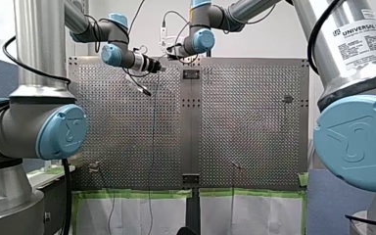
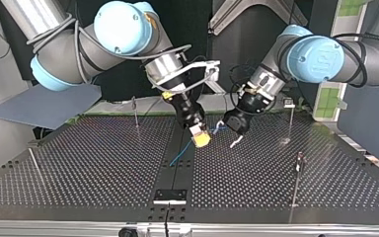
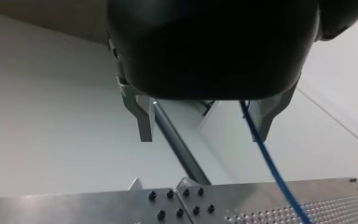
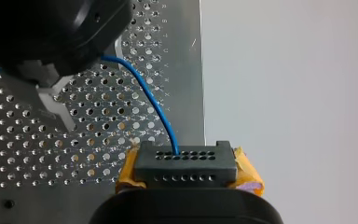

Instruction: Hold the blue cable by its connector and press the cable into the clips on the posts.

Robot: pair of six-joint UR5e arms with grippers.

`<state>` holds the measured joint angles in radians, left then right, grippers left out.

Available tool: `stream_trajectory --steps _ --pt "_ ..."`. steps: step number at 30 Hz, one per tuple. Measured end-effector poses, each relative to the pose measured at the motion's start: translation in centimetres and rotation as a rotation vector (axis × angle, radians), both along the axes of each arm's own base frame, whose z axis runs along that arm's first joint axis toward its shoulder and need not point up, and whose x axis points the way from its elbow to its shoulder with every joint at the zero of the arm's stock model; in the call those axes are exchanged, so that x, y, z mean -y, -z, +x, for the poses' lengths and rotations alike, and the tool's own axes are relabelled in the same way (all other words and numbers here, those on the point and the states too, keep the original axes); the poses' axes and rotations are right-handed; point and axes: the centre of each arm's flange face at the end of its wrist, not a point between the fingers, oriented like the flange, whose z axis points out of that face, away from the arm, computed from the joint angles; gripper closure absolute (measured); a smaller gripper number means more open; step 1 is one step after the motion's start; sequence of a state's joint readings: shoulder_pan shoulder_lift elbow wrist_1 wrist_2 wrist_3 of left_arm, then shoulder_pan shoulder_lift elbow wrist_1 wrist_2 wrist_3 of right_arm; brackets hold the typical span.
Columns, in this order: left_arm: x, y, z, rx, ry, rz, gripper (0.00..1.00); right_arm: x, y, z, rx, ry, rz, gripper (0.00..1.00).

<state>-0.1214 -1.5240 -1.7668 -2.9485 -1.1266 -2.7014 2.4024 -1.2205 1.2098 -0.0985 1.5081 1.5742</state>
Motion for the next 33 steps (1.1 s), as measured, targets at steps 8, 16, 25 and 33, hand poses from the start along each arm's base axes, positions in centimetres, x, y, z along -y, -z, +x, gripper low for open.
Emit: stream_trajectory --steps 8,16,25,33 --pt "-0.3 0.2 0.0 -0.027 -0.028 -0.011 0.75 0.0 0.0 0.0 -0.001 -0.001 0.000 1.00" --pt "-0.8 0.6 -0.2 -0.037 -0.085 0.051 1.00 0.0 0.0 0.0 -0.001 -0.001 0.001 1.00" --pt "-1.8 1.0 -0.3 -0.051 -0.158 0.130 1.00 0.0 0.0 0.0 -0.001 0.000 0.001 1.00" --pt "-3.4 1.3 -0.5 -0.081 -0.245 0.212 1.00 0.1 0.7 0.0 -0.009 0.002 0.008 1.00"
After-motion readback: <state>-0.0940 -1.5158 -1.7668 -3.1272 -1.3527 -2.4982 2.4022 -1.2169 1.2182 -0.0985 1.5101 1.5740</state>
